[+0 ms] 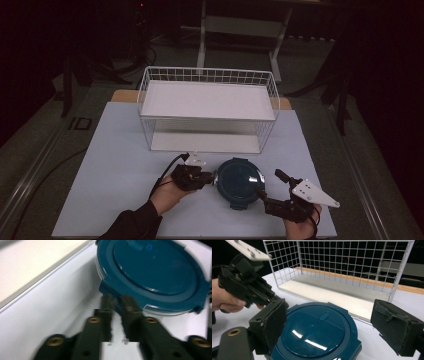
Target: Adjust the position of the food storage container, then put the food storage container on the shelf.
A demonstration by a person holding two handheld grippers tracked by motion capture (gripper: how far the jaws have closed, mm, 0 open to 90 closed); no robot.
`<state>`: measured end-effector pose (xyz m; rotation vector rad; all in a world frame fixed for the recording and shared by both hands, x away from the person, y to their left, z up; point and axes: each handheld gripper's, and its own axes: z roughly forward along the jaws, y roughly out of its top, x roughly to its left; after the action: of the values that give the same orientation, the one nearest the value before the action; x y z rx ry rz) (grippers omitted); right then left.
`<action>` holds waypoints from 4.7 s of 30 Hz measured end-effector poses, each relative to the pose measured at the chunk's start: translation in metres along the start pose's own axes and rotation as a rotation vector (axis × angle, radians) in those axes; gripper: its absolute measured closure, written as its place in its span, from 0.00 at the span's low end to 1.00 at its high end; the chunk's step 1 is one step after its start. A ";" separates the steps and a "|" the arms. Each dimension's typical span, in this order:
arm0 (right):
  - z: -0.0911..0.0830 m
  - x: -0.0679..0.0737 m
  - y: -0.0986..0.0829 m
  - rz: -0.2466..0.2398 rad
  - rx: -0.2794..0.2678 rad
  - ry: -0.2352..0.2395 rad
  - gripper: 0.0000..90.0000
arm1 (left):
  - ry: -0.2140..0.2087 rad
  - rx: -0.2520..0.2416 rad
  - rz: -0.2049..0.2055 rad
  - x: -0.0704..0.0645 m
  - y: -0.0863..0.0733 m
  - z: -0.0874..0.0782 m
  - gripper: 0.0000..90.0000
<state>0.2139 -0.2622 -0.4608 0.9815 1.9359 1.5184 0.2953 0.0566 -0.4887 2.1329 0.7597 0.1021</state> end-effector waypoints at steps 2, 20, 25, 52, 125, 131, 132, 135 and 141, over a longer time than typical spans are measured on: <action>0.000 0.000 0.000 0.001 0.002 0.000 0.14 | -0.013 -0.013 -0.015 0.001 0.001 -0.005 0.61; -0.009 0.000 0.009 -0.038 -0.044 -0.028 0.14 | -0.121 -0.090 -0.134 -0.001 0.027 -0.025 0.01; -0.014 -0.003 0.011 -0.046 -0.043 -0.048 0.14 | -0.163 -0.060 -0.215 0.012 0.030 -0.014 0.03; -0.015 -0.001 0.006 -0.046 0.007 -0.083 0.12 | -0.317 0.144 -0.604 0.039 0.008 0.031 0.52; 0.011 -0.045 -0.024 0.424 0.424 0.295 0.62 | -0.246 0.003 -0.345 -0.009 -0.013 -0.008 0.63; 0.019 -0.041 -0.014 0.424 0.406 0.330 0.63 | -0.236 -0.055 -0.351 -0.002 -0.006 -0.026 0.63; 0.019 -0.041 -0.014 0.424 0.406 0.330 0.63 | -0.236 -0.055 -0.351 -0.002 -0.006 -0.026 0.63; 0.025 -0.039 -0.006 0.414 0.390 0.339 0.63 | -0.221 -0.073 -0.343 0.001 -0.003 -0.036 0.63; 0.038 -0.037 0.008 0.395 0.361 0.351 0.63 | -0.196 -0.111 -0.325 0.010 0.002 -0.049 0.63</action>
<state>0.2670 -0.2665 -0.4652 1.3943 2.4348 1.6728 0.2880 0.0954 -0.4578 1.8567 0.9487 -0.2288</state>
